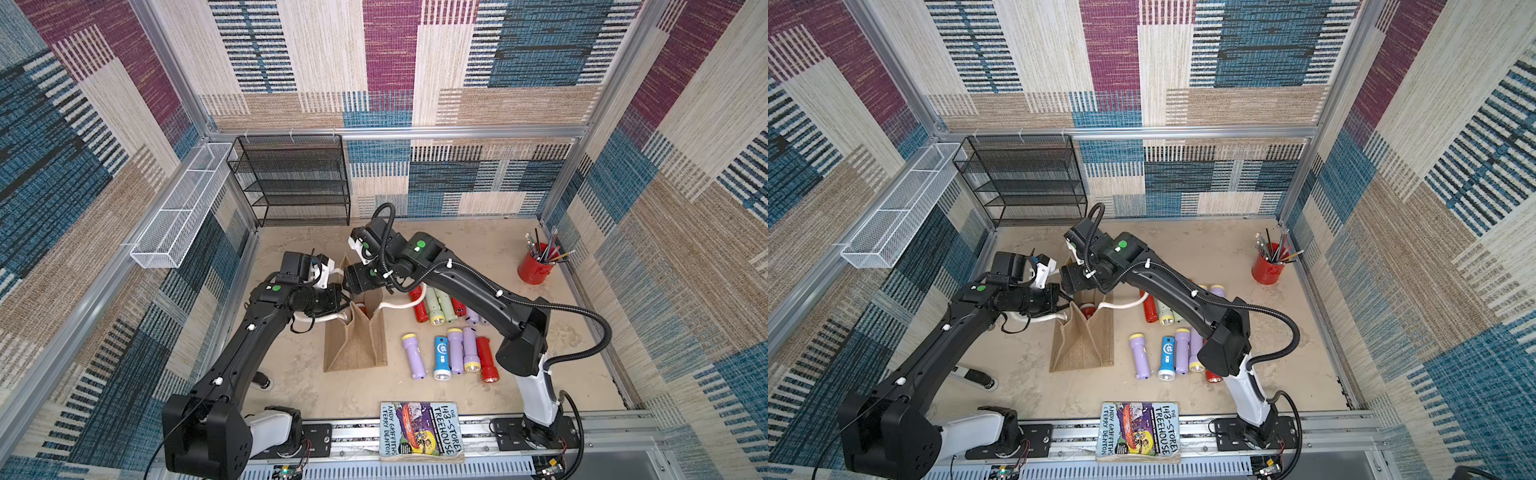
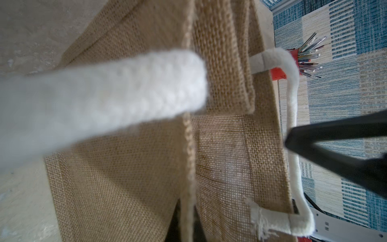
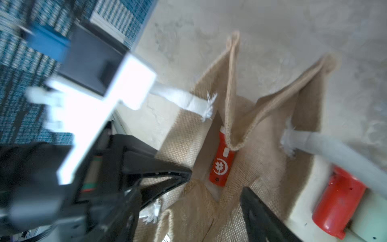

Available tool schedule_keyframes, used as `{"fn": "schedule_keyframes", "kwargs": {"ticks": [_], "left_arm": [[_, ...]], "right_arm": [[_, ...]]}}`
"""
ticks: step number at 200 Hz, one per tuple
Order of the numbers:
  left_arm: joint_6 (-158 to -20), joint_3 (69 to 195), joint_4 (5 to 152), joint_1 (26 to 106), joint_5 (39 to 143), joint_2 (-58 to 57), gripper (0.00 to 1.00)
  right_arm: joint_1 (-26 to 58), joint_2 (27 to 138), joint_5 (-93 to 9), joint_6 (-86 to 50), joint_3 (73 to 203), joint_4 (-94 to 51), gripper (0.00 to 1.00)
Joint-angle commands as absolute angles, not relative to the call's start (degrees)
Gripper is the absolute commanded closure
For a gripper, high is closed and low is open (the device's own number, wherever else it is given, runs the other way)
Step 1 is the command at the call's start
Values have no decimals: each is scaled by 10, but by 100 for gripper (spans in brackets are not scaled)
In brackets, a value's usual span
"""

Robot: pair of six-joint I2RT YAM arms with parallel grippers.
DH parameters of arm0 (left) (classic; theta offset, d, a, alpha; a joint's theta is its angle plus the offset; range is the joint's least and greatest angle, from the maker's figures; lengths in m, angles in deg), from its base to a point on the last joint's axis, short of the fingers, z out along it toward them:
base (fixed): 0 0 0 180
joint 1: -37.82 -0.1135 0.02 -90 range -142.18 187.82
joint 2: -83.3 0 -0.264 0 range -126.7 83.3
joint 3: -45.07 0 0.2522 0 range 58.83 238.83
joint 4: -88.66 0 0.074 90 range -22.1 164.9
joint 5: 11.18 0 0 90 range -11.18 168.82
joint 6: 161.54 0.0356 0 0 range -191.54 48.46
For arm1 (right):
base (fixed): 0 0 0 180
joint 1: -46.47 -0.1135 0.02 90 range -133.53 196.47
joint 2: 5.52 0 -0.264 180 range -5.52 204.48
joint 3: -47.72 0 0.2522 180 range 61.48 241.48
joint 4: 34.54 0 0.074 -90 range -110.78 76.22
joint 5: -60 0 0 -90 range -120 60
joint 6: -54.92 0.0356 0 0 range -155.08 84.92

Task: Put the flashlights into the tote bags
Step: Adjust the canvas bag at the center of the board.

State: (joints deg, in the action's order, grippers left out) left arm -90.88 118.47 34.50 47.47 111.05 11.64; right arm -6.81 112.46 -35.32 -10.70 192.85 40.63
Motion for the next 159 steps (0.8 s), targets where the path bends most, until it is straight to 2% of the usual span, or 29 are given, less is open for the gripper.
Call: {"fn": "schedule_keyframes", "kwargs": {"ticks": [1, 32, 72, 107, 119, 141, 155, 159], "left_arm": [[-894, 1187, 357, 471, 1109, 118, 98], [-894, 1188, 361, 467, 1115, 118, 98], [-885, 1190, 363, 463, 1137, 121, 98], [-881, 1189, 368, 463, 1149, 123, 98], [-879, 1189, 369, 463, 1152, 122, 98], [-873, 1193, 365, 463, 1148, 119, 99], [-869, 1205, 352, 461, 1126, 117, 99], [-868, 1210, 347, 460, 1115, 115, 100]], "right_arm": [[-68, 1115, -303, -119, 1944, 415, 23], [-68, 1091, -247, -114, 1899, 428, 23], [-66, 1042, -231, -112, 1758, 381, 26], [-53, 1041, -253, -113, 1700, 344, 36], [-47, 1042, -265, -117, 1686, 327, 45], [-33, 1050, -289, -129, 1676, 306, 81], [-21, 1050, -271, -136, 1678, 315, 98], [-17, 1045, -261, -136, 1676, 317, 100]]}}
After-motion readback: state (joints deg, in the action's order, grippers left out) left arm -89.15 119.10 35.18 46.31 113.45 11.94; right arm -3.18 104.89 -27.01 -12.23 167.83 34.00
